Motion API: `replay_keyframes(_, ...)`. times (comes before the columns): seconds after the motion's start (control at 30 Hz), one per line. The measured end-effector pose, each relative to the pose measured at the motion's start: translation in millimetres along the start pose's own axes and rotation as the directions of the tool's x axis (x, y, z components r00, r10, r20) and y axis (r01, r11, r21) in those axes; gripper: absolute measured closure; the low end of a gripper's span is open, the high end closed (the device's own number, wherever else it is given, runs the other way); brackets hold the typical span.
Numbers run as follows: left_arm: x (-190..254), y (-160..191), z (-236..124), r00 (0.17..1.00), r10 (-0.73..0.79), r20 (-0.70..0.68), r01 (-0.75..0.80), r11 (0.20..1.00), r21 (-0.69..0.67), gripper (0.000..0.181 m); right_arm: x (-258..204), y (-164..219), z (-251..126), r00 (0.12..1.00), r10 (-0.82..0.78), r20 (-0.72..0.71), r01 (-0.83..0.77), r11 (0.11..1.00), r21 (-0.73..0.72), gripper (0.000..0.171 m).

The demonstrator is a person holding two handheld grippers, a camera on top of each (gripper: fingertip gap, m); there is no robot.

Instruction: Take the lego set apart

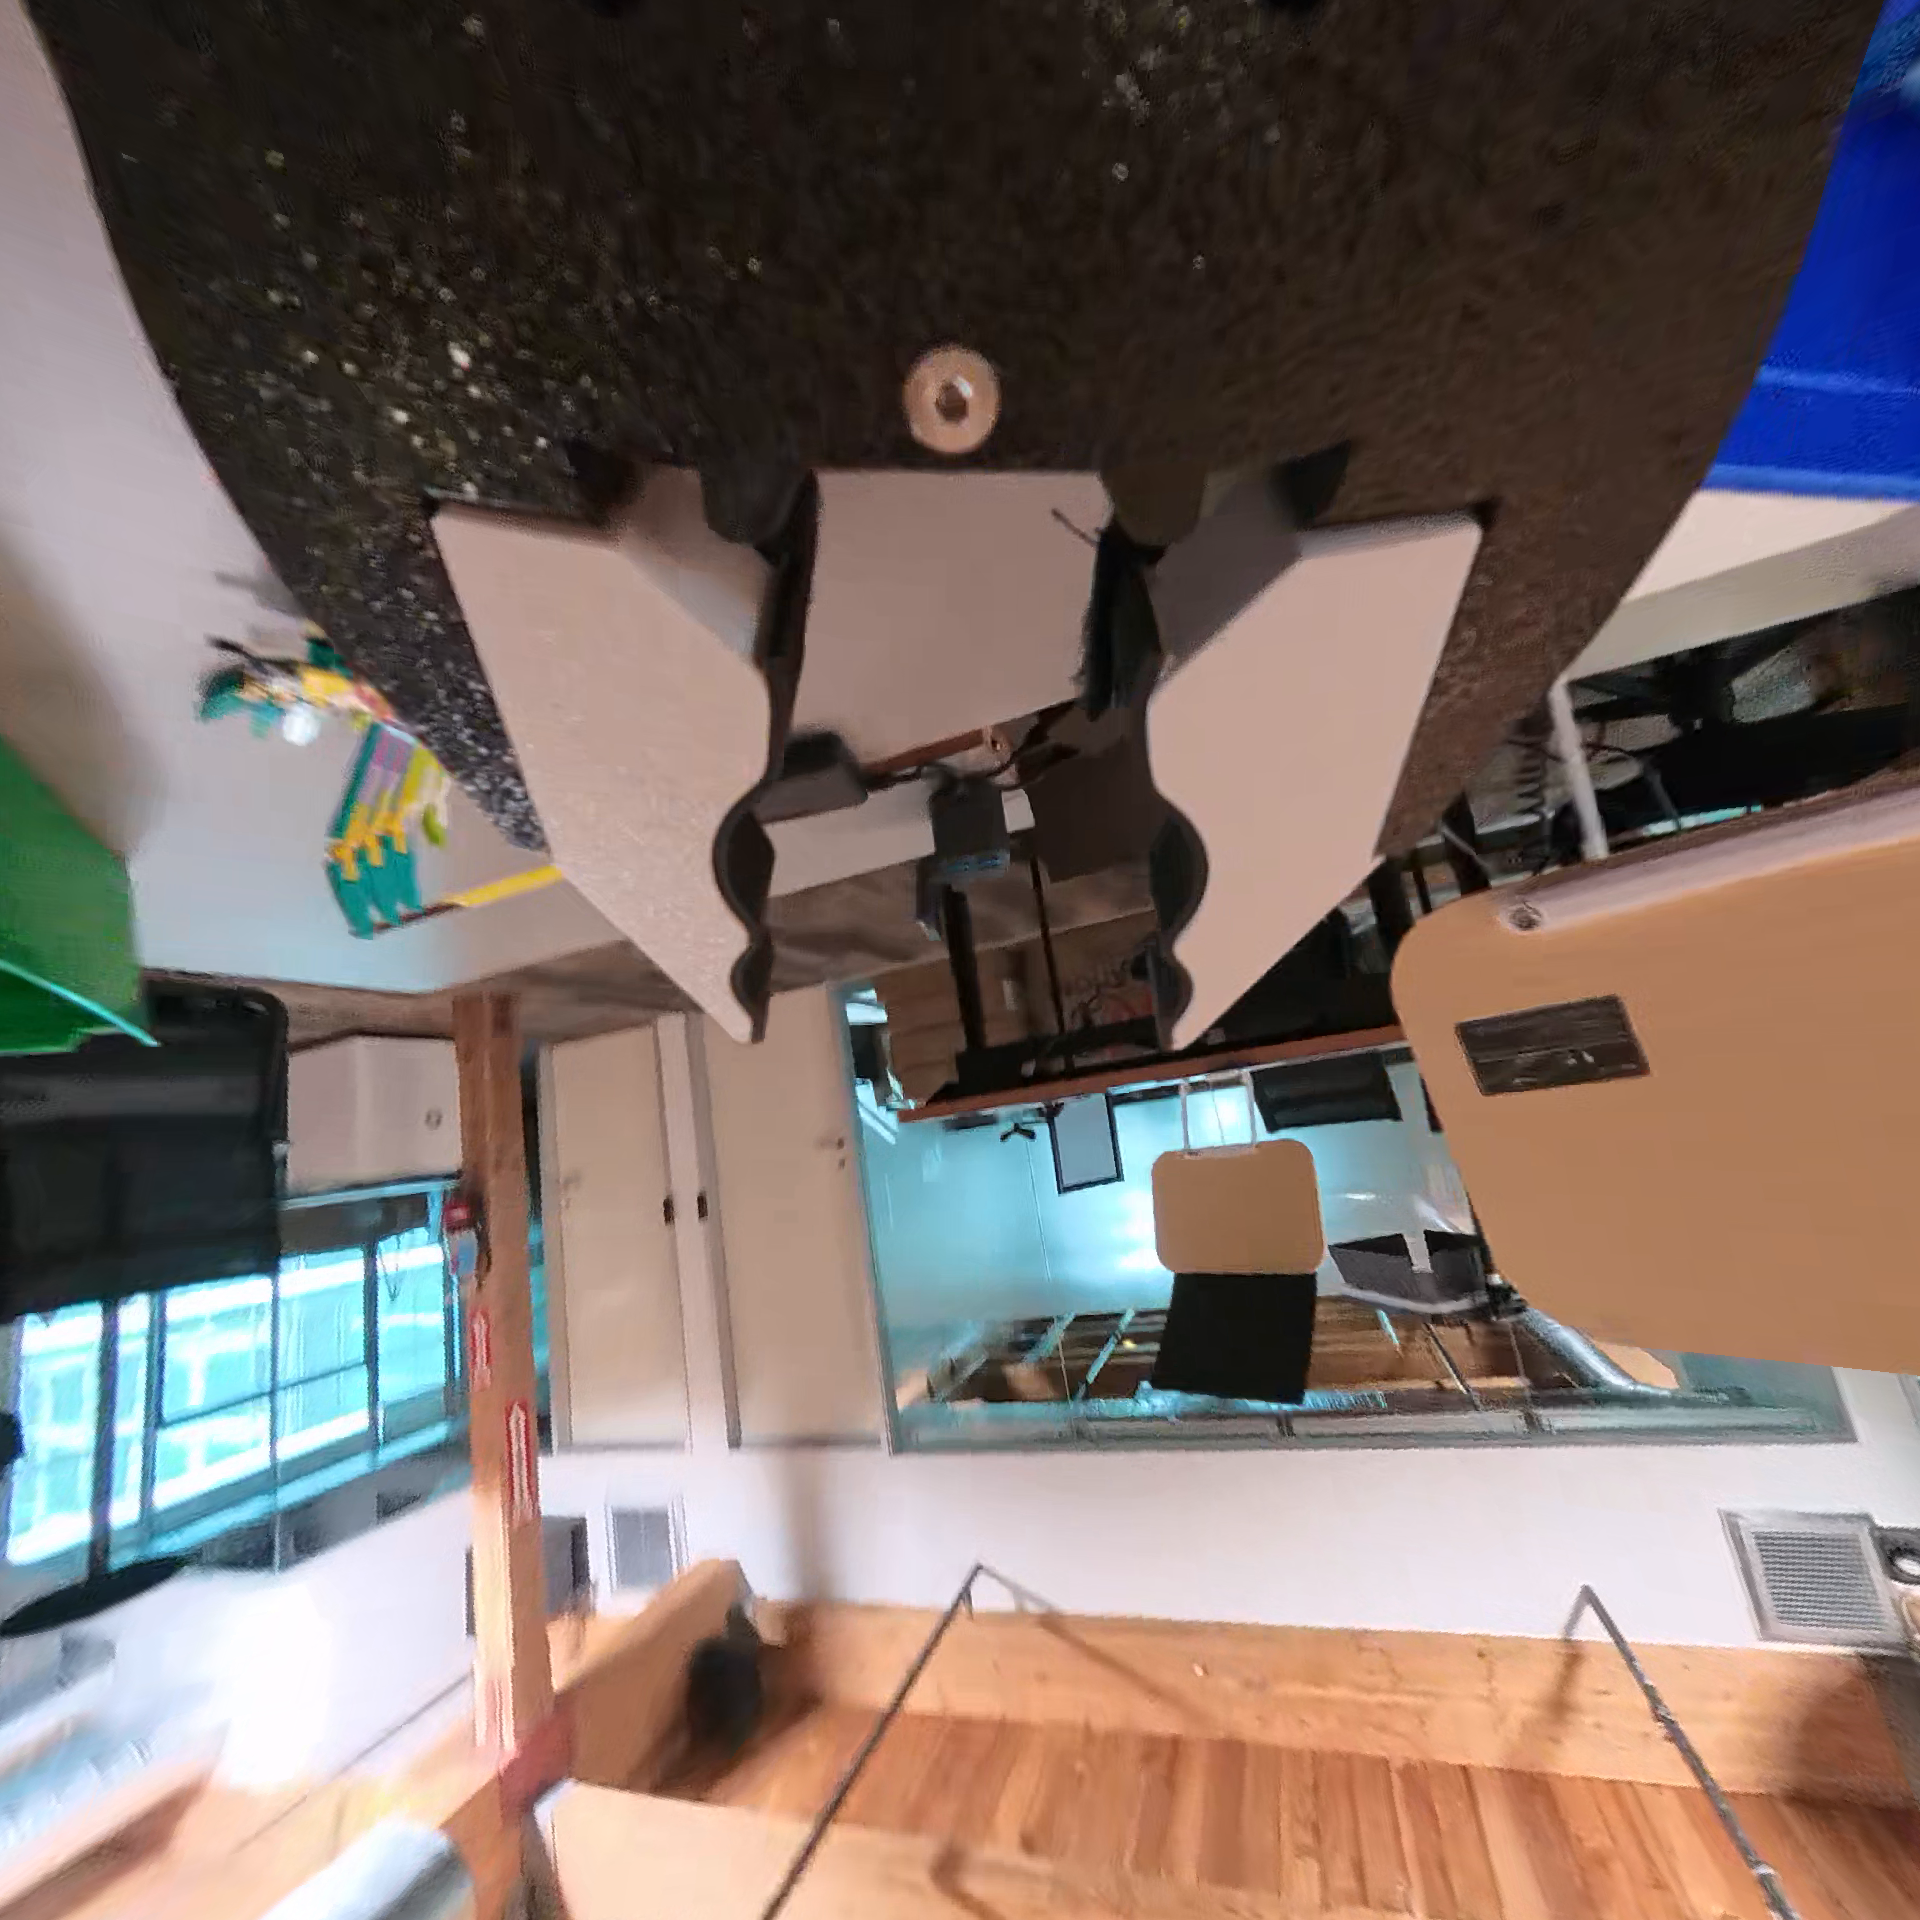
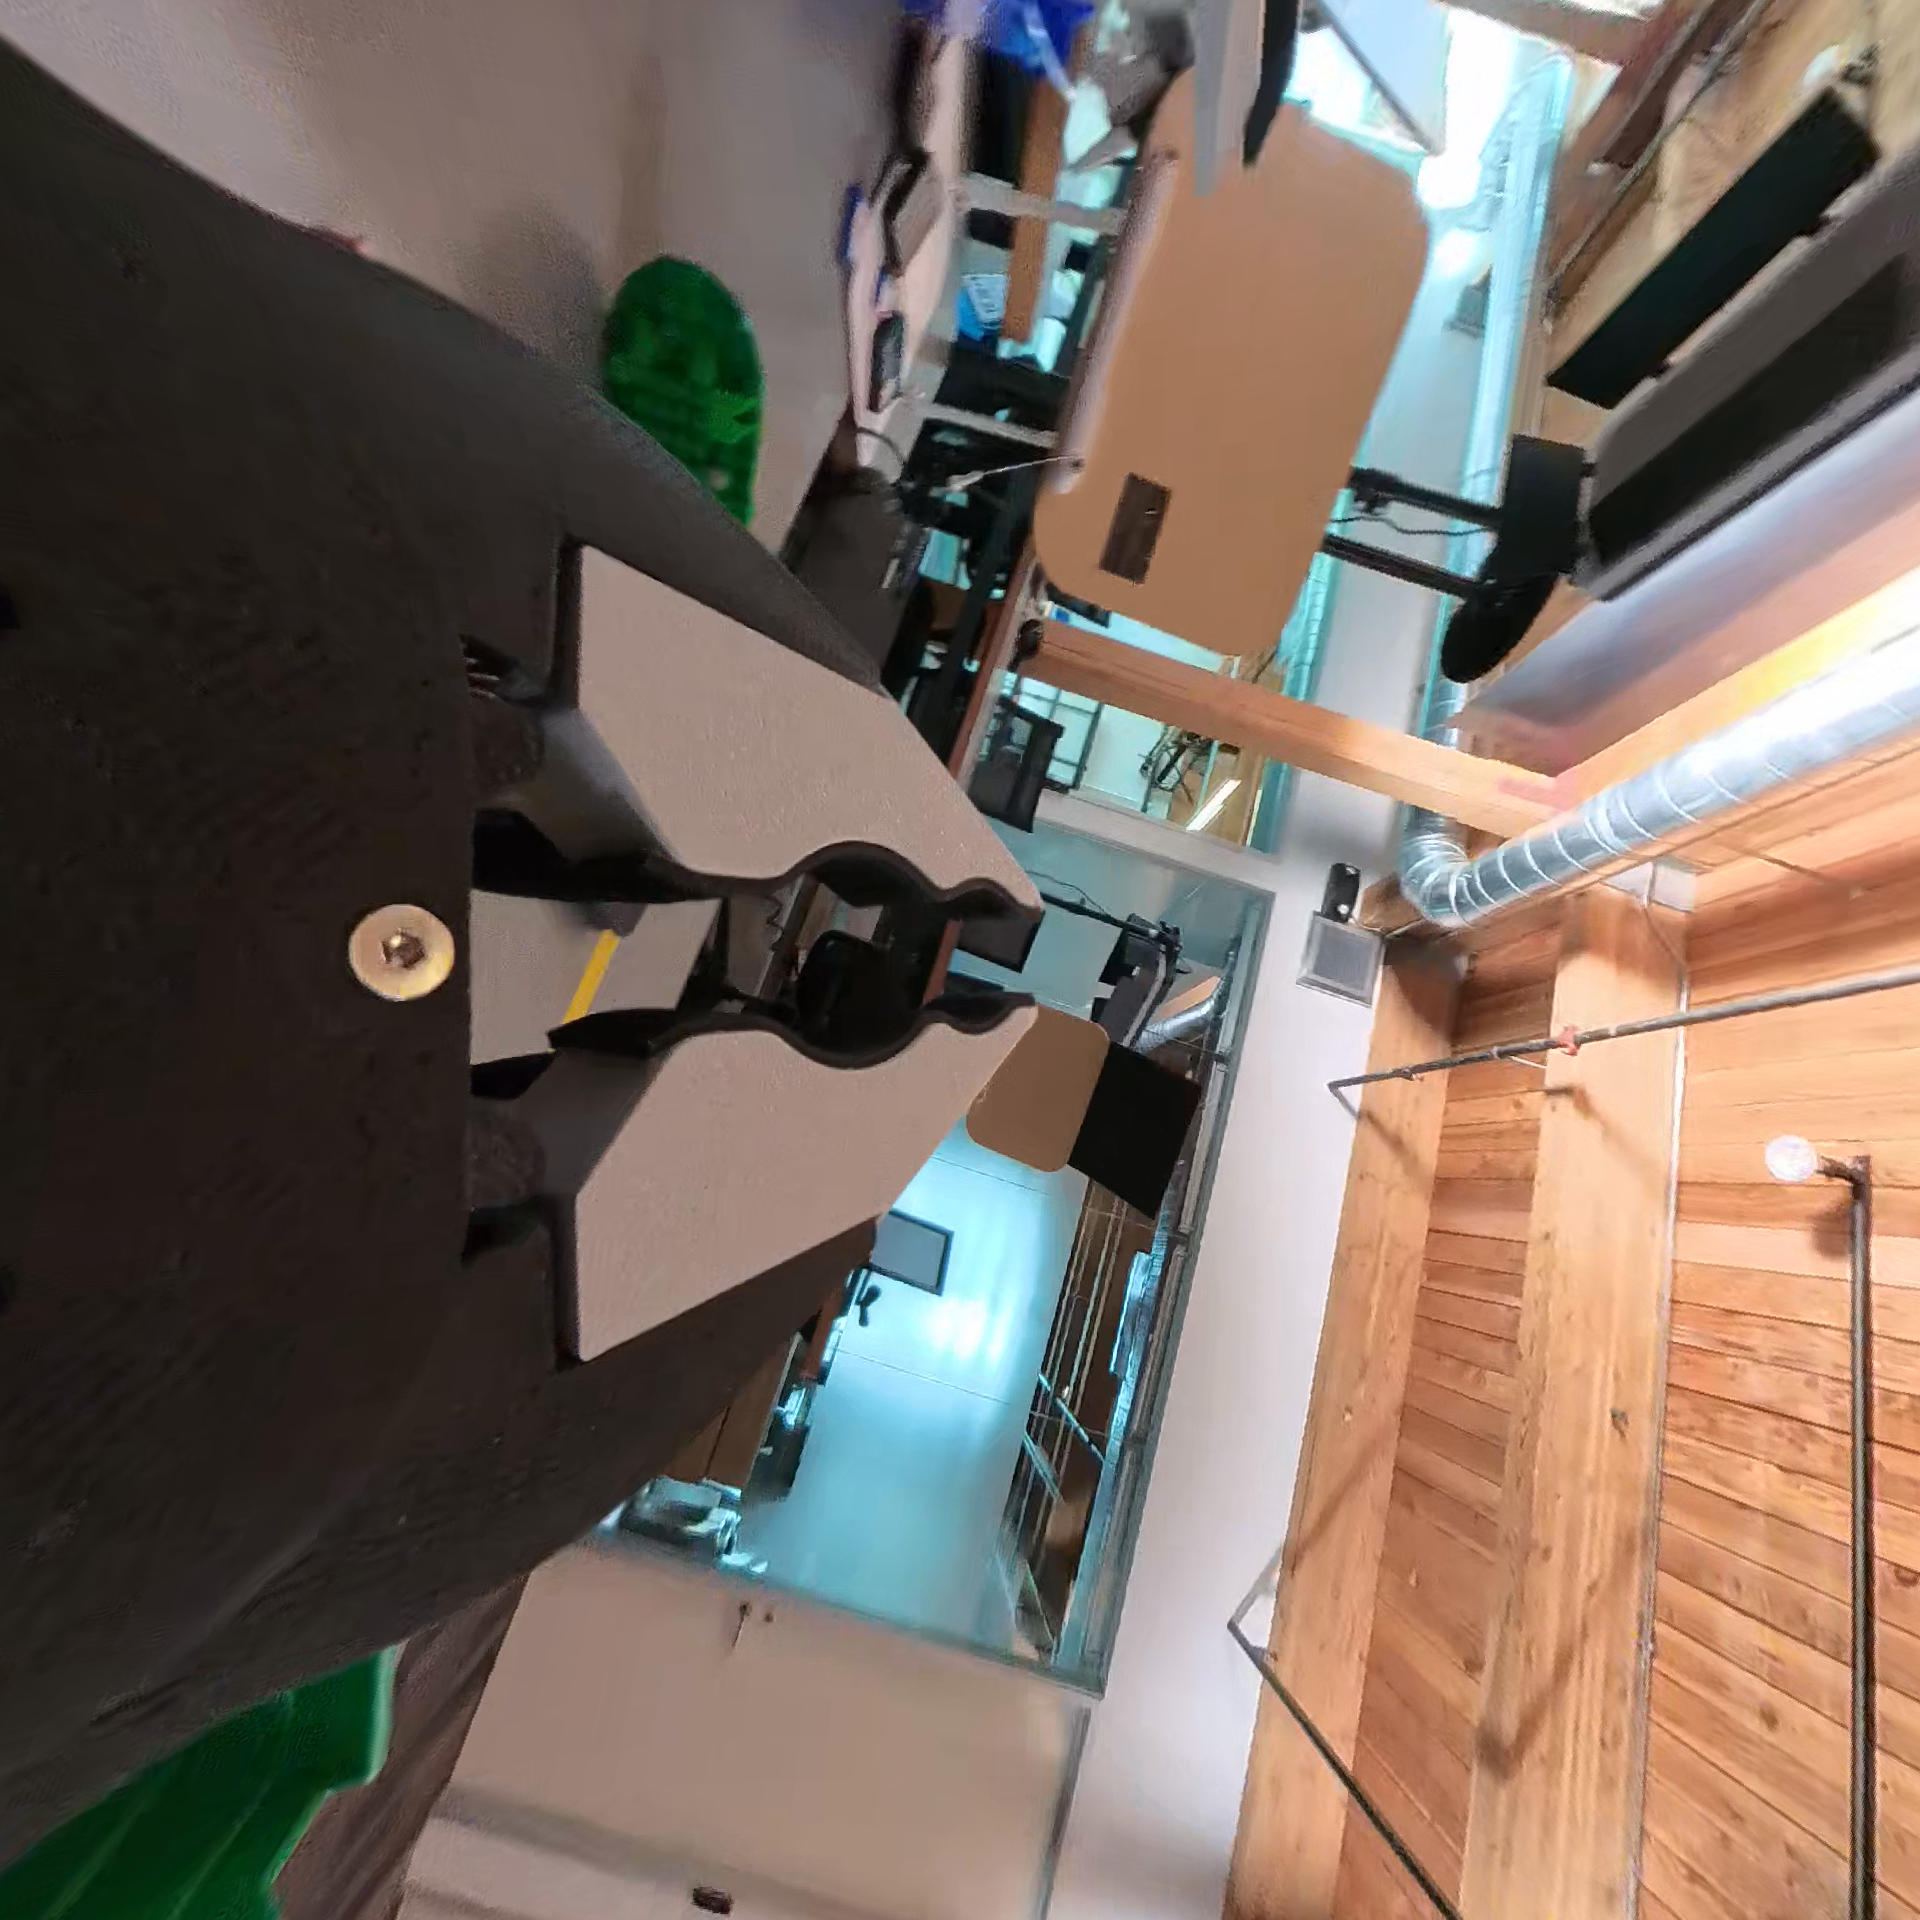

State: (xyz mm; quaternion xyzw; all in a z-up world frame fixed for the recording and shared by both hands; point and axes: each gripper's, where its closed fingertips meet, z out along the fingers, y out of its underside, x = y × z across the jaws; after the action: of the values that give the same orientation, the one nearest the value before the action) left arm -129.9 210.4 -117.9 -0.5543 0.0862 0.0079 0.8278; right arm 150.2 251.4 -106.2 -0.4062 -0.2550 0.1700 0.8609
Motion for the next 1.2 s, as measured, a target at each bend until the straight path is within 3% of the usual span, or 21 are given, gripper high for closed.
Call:
replay_keyframes(0.1,4,54,26,0.997,0.049,0.066,-0.049,0.999,0.003,0.119,-6,22,-4,0.997,-0.045,0.056,0.044,0.999,0.005,0.161)
replay_keyframes(0.17,28,77,36,0.994,0.091,-0.059,-0.095,0.993,-0.067,0.123,-22,26,-4,0.989,-0.045,0.138,0.045,0.999,0.0,0.161)
replay_keyframes(0.23,31,69,29,0.988,0.132,-0.078,-0.135,0.991,-0.026,0.129,-37,32,-9,0.977,-0.082,0.198,0.084,0.996,-0.002,0.163)
replay_keyframes(0.33,42,67,16,0.989,0.016,-0.145,-0.022,0.999,-0.043,0.129,-45,46,-8,0.967,-0.1,0.233,0.112,0.993,-0.042,0.164)
replay_keyframes(0.47,53,69,12,0.984,0.02,-0.178,-0.03,0.998,-0.055,0.132,-48,52,-10,0.964,-0.09,0.25,0.108,0.992,-0.059,0.165)
replay_keyframes(0.7,44,72,15,0.99,-0.011,-0.137,0.001,0.998,-0.066,0.133,-50,46,-15,0.962,-0.076,0.261,0.092,0.995,-0.05,0.165)
replay_keyframes(0.87,42,67,19,0.957,-0.229,-0.177,0.225,0.973,-0.043,0.111,-51,57,-12,0.958,-0.138,0.25,0.164,0.983,-0.085,0.166)
replay_keyframes(1.07,18,73,15,0.99,-0.13,-0.057,0.127,0.99,-0.054,0.114,-53,88,-11,0.913,-0.321,0.251,0.373,0.907,-0.196,0.168)
replay_keyframes(1.2,30,76,17,0.993,-0.074,-0.096,0.068,0.996,-0.064,0.123,-55,111,-11,0.881,-0.375,0.287,0.452,0.846,-0.283,0.168)
